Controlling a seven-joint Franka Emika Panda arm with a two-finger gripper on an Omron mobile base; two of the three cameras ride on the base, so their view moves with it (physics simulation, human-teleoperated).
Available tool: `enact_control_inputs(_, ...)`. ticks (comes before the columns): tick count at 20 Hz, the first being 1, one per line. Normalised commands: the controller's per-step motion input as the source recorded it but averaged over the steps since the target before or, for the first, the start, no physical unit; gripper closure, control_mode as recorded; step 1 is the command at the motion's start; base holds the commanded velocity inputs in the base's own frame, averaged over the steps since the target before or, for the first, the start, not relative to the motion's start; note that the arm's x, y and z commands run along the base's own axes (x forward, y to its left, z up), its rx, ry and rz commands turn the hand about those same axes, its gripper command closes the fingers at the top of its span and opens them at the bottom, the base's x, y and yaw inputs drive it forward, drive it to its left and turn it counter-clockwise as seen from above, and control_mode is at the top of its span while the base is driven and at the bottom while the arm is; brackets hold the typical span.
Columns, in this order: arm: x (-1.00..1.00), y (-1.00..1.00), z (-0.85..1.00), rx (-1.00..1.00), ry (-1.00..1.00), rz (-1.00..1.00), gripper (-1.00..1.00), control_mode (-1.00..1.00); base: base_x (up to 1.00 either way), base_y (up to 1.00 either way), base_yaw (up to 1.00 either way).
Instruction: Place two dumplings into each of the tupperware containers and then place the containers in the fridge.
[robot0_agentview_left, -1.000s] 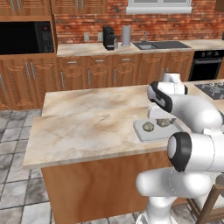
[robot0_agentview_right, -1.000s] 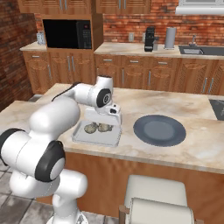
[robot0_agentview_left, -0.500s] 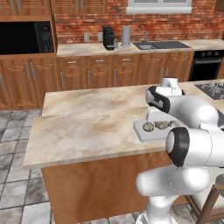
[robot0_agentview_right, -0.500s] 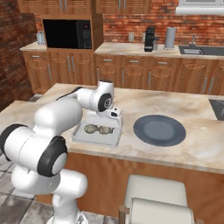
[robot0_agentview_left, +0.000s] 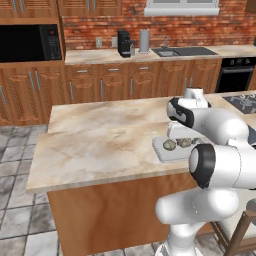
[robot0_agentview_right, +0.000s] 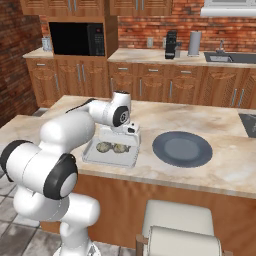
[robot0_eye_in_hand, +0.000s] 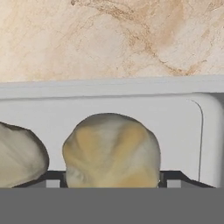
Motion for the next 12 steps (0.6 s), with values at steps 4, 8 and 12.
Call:
enact_control_inputs(4,0.0,0.0,0.01,0.0,0.01,0.0,-1.0,-1.0,0.0,0.0,0.0)
enact_control_inputs(8,0.0,-0.03,0.26,0.0,0.0,0.0,-1.0,-1.0,0.0,0.0,0.0)
enact_control_inputs(12,0.0,-0.34,0.34,0.0,0.0,0.0,-1.0,-1.0,0.0,0.0,0.0)
